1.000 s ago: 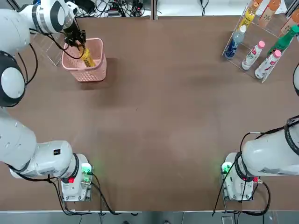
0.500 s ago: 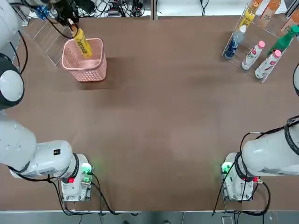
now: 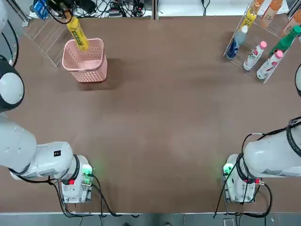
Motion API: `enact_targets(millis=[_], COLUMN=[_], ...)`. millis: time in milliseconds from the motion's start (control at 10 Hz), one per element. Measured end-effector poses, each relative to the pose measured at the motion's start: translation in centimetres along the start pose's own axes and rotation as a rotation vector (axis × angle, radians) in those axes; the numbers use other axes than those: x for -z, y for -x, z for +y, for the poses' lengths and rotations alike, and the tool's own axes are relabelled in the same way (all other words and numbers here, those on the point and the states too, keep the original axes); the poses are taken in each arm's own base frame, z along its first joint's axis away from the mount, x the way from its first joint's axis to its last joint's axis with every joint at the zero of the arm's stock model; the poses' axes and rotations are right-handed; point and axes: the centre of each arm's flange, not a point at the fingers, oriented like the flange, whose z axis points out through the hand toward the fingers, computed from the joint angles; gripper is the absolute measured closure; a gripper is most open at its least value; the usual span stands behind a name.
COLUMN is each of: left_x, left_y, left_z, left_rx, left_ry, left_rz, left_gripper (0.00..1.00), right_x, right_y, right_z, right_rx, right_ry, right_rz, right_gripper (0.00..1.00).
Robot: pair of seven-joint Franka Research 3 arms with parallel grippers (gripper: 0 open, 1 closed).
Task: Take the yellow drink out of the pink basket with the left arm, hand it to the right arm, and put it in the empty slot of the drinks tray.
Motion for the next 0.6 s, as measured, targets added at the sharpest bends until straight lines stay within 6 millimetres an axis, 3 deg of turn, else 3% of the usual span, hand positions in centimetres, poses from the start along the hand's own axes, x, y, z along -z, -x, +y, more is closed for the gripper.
enact_targets(millis=[200,300,600], left_x=[3.9,4.9,5.2], left_y=[0.7,1.0,2.4], left_z=[0.4,1.0,5.7], left_rx=[-0.009,-0.019,-0.019], left_ry=[0.006,0.016,0.039], left_rz=[0.001,0.004,0.003], left_gripper=[0.66,0.66,0.66], right_x=[0.0,0.0,0.0], right_y=[0.0,0.0,0.0], right_z=[0.0,0.0,0.0], right_rx=[0.0,0.0,-0.001], right_ry=[0.0,0.0,0.0], right_rz=[0.0,0.0,0.0], right_gripper=[0.01,0.01,0.01])
